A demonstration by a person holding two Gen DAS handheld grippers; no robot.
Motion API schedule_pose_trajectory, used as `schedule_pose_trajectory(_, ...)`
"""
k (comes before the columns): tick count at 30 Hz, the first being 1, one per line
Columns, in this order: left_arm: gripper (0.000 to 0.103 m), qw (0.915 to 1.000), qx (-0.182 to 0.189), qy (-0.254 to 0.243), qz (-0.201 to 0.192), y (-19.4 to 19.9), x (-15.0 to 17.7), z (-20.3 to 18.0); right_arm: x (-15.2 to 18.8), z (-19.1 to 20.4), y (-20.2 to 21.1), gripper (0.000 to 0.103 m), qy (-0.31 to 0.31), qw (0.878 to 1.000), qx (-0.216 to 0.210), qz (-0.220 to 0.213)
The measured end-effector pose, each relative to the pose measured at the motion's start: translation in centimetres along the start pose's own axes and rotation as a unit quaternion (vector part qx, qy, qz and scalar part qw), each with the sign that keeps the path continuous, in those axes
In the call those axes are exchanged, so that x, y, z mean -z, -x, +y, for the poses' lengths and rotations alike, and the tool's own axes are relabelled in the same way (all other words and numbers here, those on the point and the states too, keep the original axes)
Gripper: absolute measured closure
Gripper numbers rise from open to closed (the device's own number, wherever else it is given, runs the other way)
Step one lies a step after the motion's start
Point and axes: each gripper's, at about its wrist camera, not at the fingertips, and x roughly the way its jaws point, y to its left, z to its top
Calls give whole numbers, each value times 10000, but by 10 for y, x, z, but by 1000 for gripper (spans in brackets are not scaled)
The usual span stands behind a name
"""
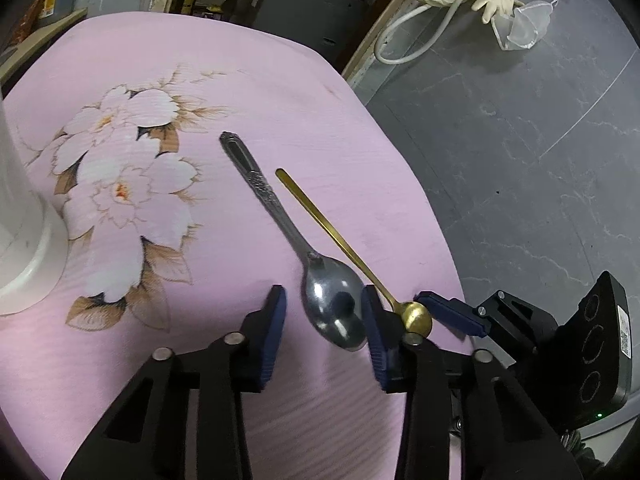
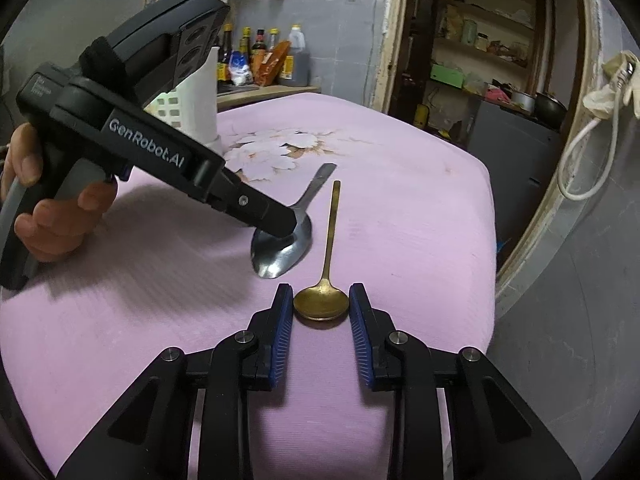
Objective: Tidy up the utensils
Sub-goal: 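Close the right tool on the gold spoon handle while the left tool grasps the silver spoon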
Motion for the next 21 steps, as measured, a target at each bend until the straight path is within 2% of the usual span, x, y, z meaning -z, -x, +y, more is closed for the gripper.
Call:
schedule_pose_trajectory(1,83,10000,11,13,26,-1,-1,0,0,0,0,77,-22,10000,23,3)
schedule_pose_trajectory(4,89,9999,95,109,31,-1,0,0,-2,2,1,77,-63,9999,76,44)
schedule_pose_trajectory(12,92,9974,365,564,252,14,5,19,0,0,8,77,-302,9995,34,115)
schedule_pose_trajectory(17,93,9941,581,773,495,43,22,45,2,2,13,76,-301,9993,-32,202)
schedule_pose_trajectory(19,99,9935,542,795,605,55,28,52,-1,2,12,76,-308,9992,-76,235)
schedule_pose_trajectory(21,99,9942,428,743,650,67,37,58,-3,2,10,75,-340,9990,-134,261)
